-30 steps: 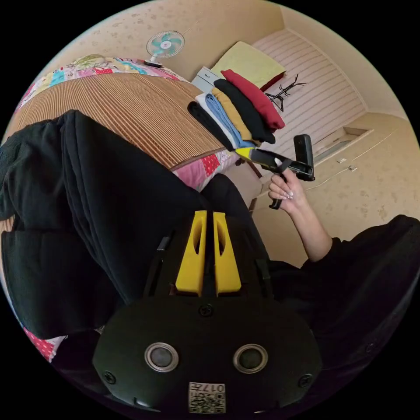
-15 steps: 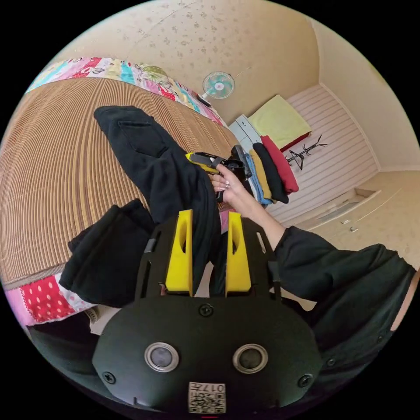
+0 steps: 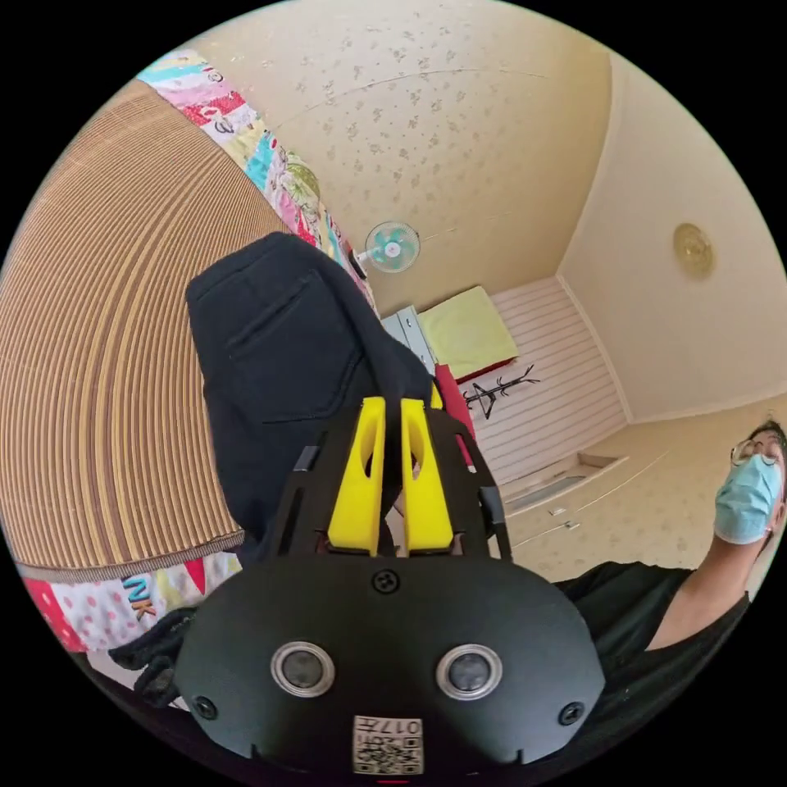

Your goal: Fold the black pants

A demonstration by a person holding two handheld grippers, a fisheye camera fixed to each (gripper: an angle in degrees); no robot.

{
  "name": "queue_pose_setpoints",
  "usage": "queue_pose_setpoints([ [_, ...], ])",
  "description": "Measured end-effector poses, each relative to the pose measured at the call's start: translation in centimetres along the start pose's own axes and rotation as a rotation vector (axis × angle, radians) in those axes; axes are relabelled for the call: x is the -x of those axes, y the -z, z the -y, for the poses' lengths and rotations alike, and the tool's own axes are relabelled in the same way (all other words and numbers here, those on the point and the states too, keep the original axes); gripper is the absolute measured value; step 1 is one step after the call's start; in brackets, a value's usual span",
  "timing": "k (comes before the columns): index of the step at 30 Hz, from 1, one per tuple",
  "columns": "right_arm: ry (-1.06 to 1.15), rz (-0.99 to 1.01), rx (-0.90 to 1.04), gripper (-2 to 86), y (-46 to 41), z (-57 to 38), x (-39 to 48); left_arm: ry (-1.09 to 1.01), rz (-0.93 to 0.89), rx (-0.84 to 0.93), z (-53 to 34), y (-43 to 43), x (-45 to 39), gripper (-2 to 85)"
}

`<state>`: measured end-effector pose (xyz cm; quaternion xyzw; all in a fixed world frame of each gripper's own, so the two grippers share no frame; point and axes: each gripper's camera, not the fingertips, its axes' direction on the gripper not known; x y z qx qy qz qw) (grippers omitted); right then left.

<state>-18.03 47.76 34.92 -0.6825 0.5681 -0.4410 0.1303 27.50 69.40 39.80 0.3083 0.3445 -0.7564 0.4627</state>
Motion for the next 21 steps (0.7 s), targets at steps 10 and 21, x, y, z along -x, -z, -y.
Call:
queue_pose_setpoints([
  [10,0.382,-0.436,-0.056,3.2,-4.5,24.9,16.0,-0.382,0.31,0.02,30.6,4.7,-11.6,4.1],
  [21,0.295,-1.077,0.138,9.2,-0.9,14.7,3.5,-0.097,0.504,0.332,15.0,-0.4,9.1,14.6],
])
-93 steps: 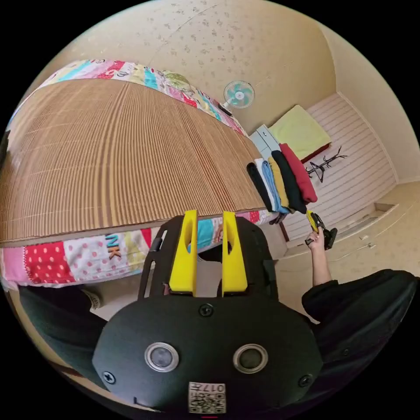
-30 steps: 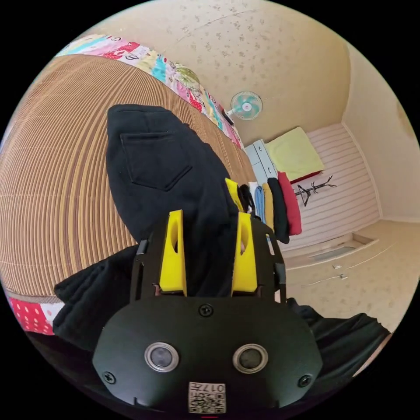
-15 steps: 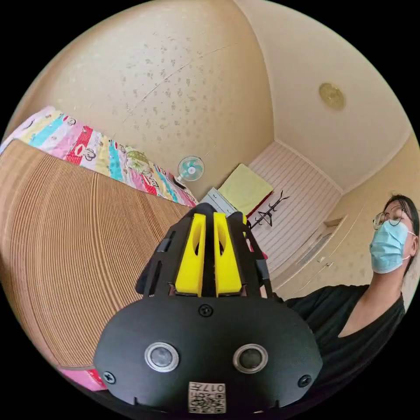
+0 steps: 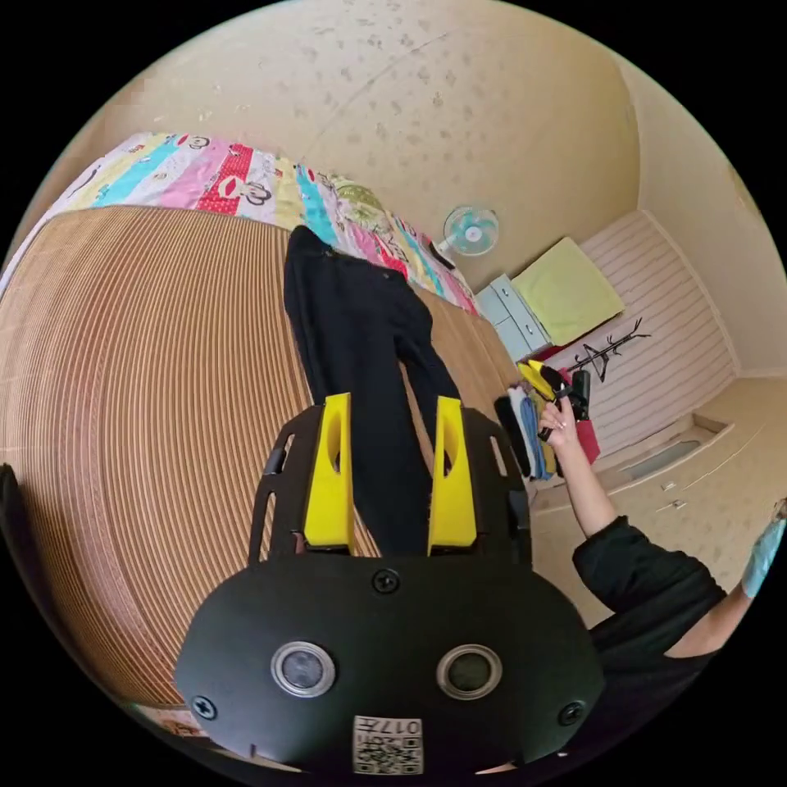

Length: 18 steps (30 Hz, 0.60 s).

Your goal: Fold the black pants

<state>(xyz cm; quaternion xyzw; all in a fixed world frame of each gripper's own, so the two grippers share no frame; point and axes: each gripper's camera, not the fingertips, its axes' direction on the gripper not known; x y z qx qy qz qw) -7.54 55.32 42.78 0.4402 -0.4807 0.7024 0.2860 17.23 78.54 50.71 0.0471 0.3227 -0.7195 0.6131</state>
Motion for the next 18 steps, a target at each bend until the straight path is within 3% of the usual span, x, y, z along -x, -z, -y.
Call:
queue_pose_setpoints([
  [4,-0.09,-0.098,0.102,10.8,-2.4,-13.6,-3.5,0.049,-0.073,0.036,-11.5,-3.9,-1.5,14.7],
  [9,-0.111,-0.178,0.143,12.0,-2.2,-25.4,-1.5,0.076,-0.067,-0.062,-22.5,-2.7,-7.7,14.6],
  [14,-0.174,-0.183,0.238,11.3,-3.2,-32.5,1.3,-0.009,0.001,-0.056,-25.1,-2.5,-12.7,14.2],
  [16,-0.148,-0.246,0.348,10.1,-5.0,-34.7,1.6,0.027,0.115,-0.075,-25.3,-2.2,-12.7,14.8],
  [18,-0.121,-0.28,0.385,8.0,-5.9,-35.7,1.5,0.064,0.116,-0.13,-25.1,-0.8,-11.8,15.7],
])
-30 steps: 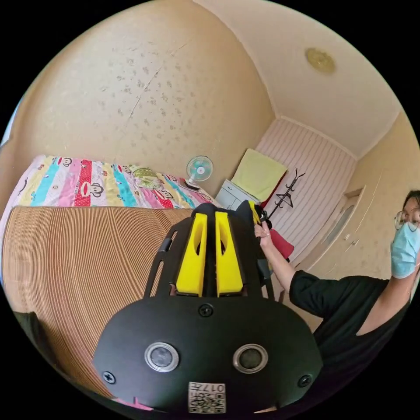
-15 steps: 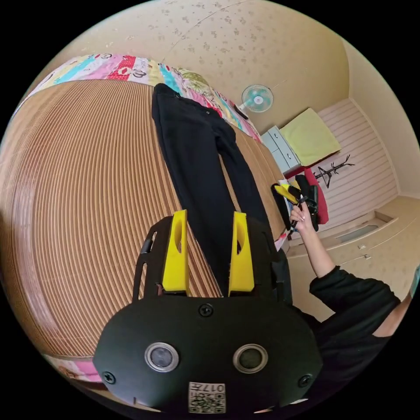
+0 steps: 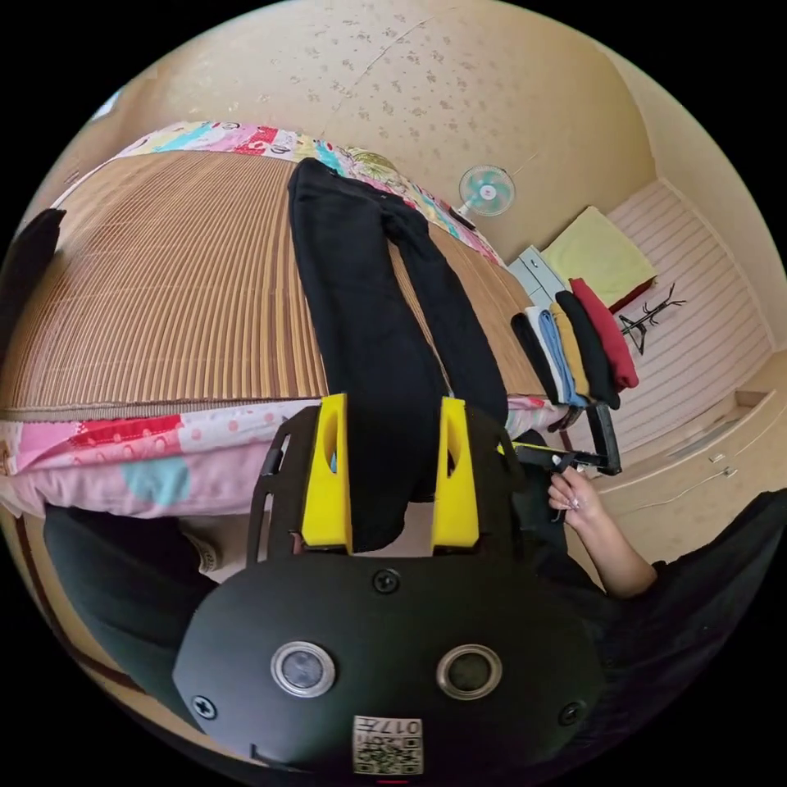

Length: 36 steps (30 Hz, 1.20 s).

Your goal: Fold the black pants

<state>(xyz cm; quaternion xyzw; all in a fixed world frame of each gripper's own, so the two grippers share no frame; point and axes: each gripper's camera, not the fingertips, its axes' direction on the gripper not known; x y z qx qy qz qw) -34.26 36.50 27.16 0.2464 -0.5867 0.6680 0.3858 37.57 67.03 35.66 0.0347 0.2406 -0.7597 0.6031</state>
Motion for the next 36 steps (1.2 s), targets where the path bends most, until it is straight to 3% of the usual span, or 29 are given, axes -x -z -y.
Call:
queue_pose_setpoints([
  [3,0.046,0.088,0.018,4.2,0.2,-0.7,-0.3,0.021,-0.107,0.021,1.9,1.0,1.1,14.7],
  [8,0.126,0.371,-0.178,2.4,7.8,-5.6,-3.8,-0.063,-0.238,0.055,4.7,4.3,-0.5,13.7],
  [12,0.049,-0.02,-0.177,1.8,12.9,-7.1,-4.6,-0.087,-0.335,0.13,6.8,5.5,-2.4,12.6],
  [15,0.251,0.136,-0.209,1.6,13.8,-6.3,0.0,-0.09,-0.433,0.196,8.9,5.0,-4.0,13.5],
  [21,0.514,0.312,-0.053,1.4,5.2,-3.0,7.9,-0.039,-0.45,0.377,13.8,0.8,-4.1,17.8],
  [22,0.53,0.357,-0.044,1.3,3.6,-2.6,8.4,-0.025,-0.445,0.399,14.0,0.2,-3.7,17.1],
  [24,0.536,0.428,0.008,1.3,1.5,-1.8,8.4,-0.017,-0.454,0.422,14.6,-0.7,-2.5,7.5],
  [28,0.63,0.474,0.167,4.3,1.6,0.8,6.8,-0.053,-0.426,0.402,15.5,0.9,-1.1,4.2],
  [30,0.587,0.387,0.089,7.3,3.8,3.5,4.4,-0.029,-0.456,0.376,16.4,2.4,0.6,4.1],
  [33,0.32,0.241,-0.1,10.3,6.7,12.0,-2.2,-0.01,-0.482,0.362,17.4,3.6,2.2,4.0],
  [36,0.1,0.267,-0.15,12.9,5.8,23.1,-9.3,-0.008,-0.512,0.368,18.2,3.8,3.2,4.1],
])
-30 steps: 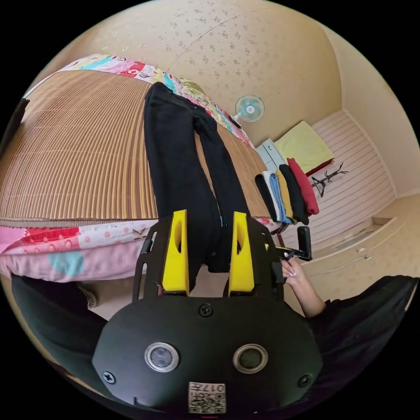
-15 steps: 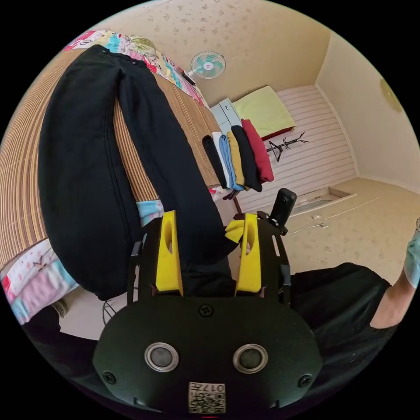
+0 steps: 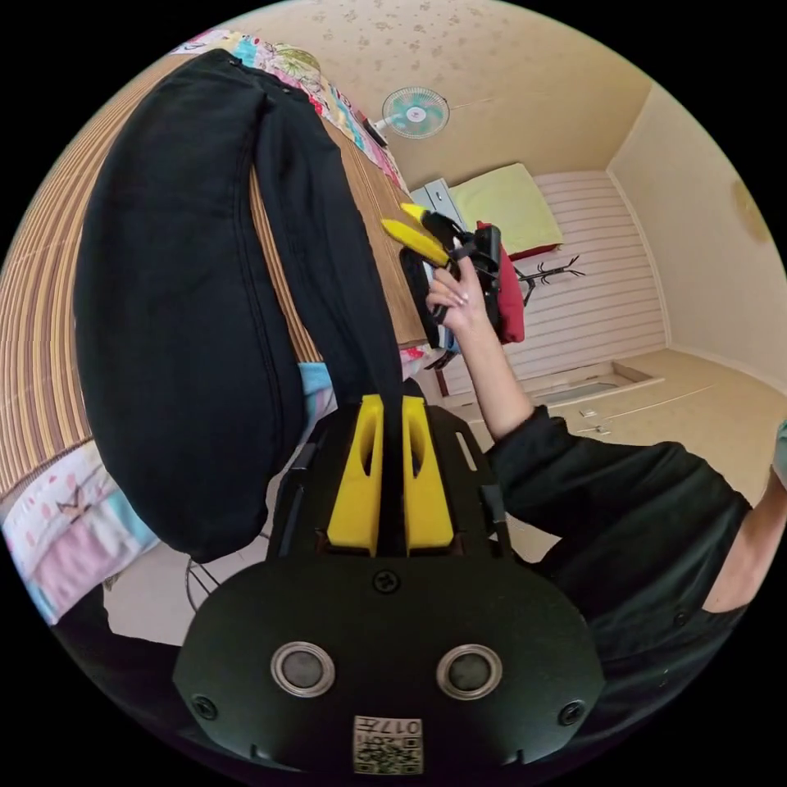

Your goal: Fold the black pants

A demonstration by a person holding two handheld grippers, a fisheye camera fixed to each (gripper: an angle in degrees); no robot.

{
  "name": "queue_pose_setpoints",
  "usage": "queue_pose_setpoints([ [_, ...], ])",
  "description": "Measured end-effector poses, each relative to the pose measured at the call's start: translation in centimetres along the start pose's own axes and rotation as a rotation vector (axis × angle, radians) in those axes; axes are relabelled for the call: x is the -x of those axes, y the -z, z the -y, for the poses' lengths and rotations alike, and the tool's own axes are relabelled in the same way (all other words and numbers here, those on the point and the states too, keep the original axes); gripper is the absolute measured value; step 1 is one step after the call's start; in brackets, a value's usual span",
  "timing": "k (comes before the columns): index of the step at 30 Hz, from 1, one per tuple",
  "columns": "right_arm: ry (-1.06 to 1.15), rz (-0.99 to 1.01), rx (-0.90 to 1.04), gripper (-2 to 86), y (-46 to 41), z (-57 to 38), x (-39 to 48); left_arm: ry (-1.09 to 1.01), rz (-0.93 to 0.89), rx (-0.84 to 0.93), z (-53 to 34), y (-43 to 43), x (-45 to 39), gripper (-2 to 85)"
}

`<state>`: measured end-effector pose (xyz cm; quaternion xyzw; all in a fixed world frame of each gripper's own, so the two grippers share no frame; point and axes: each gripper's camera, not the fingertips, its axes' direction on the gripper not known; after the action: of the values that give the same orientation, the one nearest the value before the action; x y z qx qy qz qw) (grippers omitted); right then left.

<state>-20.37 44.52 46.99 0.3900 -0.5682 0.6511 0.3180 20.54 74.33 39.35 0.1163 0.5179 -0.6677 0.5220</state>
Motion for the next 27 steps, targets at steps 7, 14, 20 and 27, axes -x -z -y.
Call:
queue_pose_setpoints([
  [7,-0.369,0.188,-0.223,13.3,-6.1,15.2,-13.8,0.023,-0.067,-0.032,0.7,1.3,0.7,4.1],
  [14,-0.158,-0.608,-0.102,3.5,-12.1,25.9,-0.3,-0.001,-0.11,-0.146,-0.2,2.6,0.5,3.7],
  [20,0.27,-0.805,-0.301,2.2,-22.2,25.3,20.6,0.023,-0.035,-0.217,-2.8,3.8,-0.8,3.6],
  [27,0.24,-0.225,-0.054,2.3,-30.1,24.1,18.4,0.213,0.141,-0.217,-7.6,4.4,3.0,4.7],
])
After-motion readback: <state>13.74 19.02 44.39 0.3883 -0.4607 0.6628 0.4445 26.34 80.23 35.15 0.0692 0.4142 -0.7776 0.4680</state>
